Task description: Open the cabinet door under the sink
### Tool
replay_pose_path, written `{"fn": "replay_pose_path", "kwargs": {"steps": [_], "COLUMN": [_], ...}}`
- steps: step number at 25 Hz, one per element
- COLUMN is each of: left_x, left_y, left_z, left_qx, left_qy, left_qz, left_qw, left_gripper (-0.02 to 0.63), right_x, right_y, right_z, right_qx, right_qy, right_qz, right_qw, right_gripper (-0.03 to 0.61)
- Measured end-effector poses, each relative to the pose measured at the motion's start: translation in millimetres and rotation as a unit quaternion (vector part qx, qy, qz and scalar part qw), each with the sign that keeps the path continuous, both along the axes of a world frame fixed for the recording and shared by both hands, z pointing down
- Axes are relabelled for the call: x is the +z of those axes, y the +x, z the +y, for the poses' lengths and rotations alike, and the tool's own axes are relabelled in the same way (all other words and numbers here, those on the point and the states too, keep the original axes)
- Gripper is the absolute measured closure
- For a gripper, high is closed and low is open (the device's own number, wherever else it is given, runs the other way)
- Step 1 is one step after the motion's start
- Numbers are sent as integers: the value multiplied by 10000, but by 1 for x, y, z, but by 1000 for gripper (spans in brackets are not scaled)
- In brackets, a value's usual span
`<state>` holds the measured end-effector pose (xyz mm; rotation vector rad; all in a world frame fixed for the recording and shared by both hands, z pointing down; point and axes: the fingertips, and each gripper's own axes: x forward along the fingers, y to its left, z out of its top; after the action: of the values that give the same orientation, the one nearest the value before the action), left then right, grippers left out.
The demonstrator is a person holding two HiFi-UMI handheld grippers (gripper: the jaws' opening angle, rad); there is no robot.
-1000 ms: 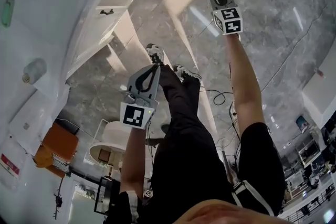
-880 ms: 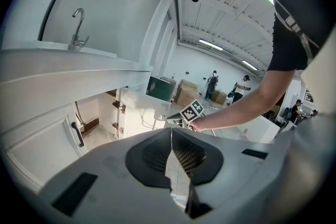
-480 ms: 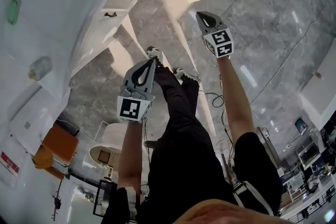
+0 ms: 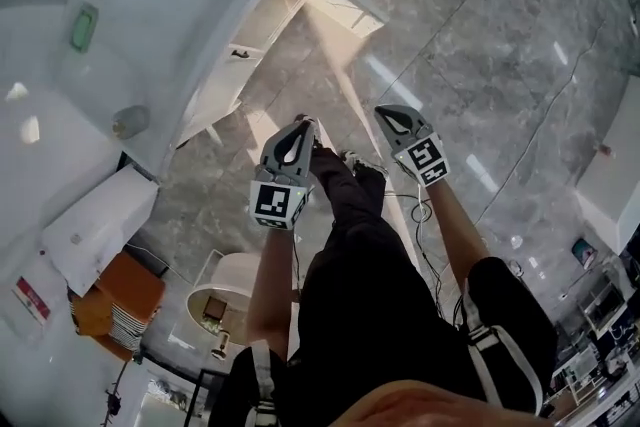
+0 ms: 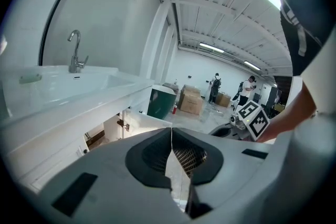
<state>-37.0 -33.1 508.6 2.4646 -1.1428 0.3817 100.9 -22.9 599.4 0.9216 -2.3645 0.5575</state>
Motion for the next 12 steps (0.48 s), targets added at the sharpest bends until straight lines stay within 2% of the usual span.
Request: {"fn": "replay_pose_path", "kwargs": {"steps": [3,6,9,12], "left_x": [-29,-51,-68,-84], "left_y": [5,5,19,24], "left_z": [2,1,18,48], "left_qx": [-199,-311,-31,98], "left_qy": [129,224,70,1], "left_qz": [125,245,437,444], "left_qw": [9996,9990,9990,9990], "left_gripper": [597,597,597,597], "right_x": [-41,-75,-97,-114], "right_y": [11,9,21,32], "right_z": [15,10,-2,-7], "right_qx": [-54,-254,-21,192], "right_qy": [-26,212,200,145], "right_qz": [57,81,-134,-183], "right_qw": [10000,9994,9997,9995], "right_gripper": [518,518,518,518]}}
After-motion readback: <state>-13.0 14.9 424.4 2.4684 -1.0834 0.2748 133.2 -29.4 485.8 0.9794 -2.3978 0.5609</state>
